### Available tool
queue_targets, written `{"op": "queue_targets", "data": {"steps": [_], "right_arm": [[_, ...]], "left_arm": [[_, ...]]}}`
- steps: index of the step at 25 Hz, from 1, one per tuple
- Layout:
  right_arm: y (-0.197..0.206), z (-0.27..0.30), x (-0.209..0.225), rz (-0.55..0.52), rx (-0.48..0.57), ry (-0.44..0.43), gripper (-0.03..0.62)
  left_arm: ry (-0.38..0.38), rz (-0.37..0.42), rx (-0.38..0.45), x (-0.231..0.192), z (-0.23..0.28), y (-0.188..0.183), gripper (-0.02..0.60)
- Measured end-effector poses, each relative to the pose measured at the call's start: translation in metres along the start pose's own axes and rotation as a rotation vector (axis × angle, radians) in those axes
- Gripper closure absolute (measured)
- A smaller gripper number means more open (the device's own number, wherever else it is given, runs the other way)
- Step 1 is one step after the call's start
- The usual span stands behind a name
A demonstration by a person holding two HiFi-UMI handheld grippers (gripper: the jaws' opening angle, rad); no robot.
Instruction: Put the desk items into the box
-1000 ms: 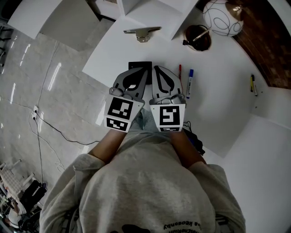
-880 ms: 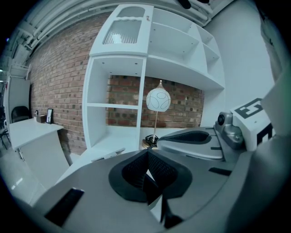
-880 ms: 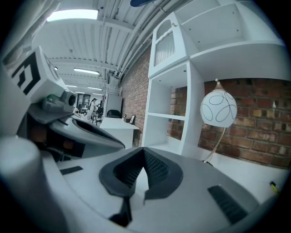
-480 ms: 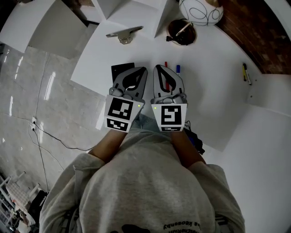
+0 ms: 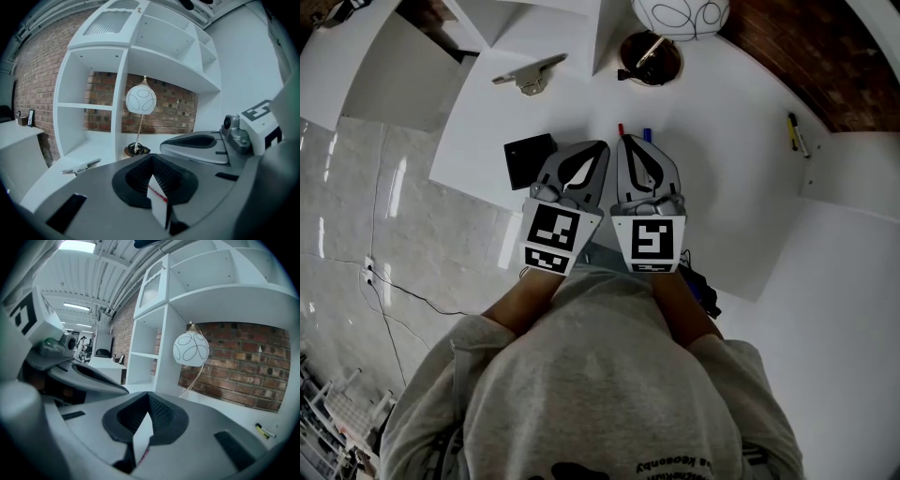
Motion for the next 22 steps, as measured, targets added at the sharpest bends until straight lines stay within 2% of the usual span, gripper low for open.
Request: {"op": "queue_targets", "data": {"steps": [4,9,22], "right_arm": [[0.003,-0.002,0.011,0.002,-0.004,0.022,0.577],[0.006,0.000,0.020,0.007,-0.023,0.025,0.577],[0.038,0.023,0.025,0.016,-0.157,-0.034,0.577]], "left_arm": [[0.016,0.001,0.000,0.005,0.010,-0.001,0.578],[0.015,0.054,0.000,0.009,0.019,-0.003,0.578],[0.005,-0.025,-0.049,0.009,0.040,0.022,0.578]]}}
Point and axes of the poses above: the fingertips, and each gripper's own axes: z forward along the fingers, x to its right, y out of its underside, the point moved 9 cm from there along -z, backward along the fingers, and after that the axes turned 6 degrees about z, right-handed, at the moved point
